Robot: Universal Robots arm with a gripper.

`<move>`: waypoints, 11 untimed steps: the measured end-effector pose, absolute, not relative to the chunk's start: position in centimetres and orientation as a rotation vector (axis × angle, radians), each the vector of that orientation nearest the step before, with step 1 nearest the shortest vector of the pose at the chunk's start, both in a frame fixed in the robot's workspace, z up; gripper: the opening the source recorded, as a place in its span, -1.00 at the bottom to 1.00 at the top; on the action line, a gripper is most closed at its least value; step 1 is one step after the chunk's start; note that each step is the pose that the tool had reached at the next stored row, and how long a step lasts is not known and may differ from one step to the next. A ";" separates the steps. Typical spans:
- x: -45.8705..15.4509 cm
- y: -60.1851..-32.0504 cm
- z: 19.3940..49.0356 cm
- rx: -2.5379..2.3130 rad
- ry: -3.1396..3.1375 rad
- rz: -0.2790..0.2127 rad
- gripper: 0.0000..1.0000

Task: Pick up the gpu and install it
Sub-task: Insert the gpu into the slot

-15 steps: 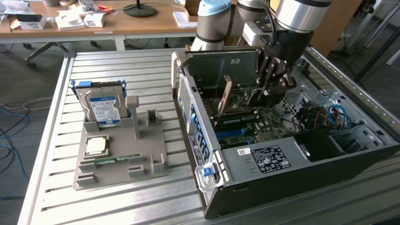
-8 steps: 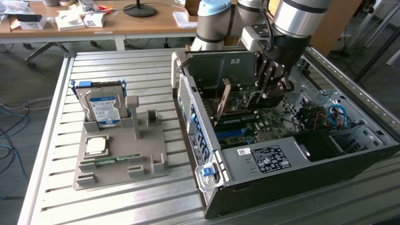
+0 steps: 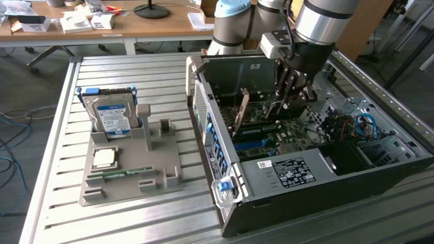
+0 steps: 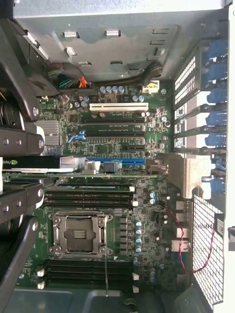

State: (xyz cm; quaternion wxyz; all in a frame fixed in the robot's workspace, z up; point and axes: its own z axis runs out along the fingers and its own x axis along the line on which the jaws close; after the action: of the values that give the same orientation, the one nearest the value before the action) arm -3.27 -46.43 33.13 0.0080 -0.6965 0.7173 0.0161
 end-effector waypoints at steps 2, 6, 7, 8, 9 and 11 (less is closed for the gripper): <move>-3.3 -46.4 33.1 -2.177 2.242 0.050 -0.47; -3.3 -46.3 33.1 -2.176 2.242 0.051 -0.47; -3.3 -46.3 33.1 -2.177 2.242 0.051 -0.47; -3.4 -46.3 33.1 -2.176 2.242 0.051 -0.47; -3.4 -46.2 33.0 -2.176 2.242 0.051 -0.47; -3.4 -46.2 33.0 -2.176 2.242 0.051 -0.47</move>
State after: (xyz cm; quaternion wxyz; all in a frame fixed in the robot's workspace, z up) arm -3.43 -46.22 32.96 0.0083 -0.6964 0.7174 0.0163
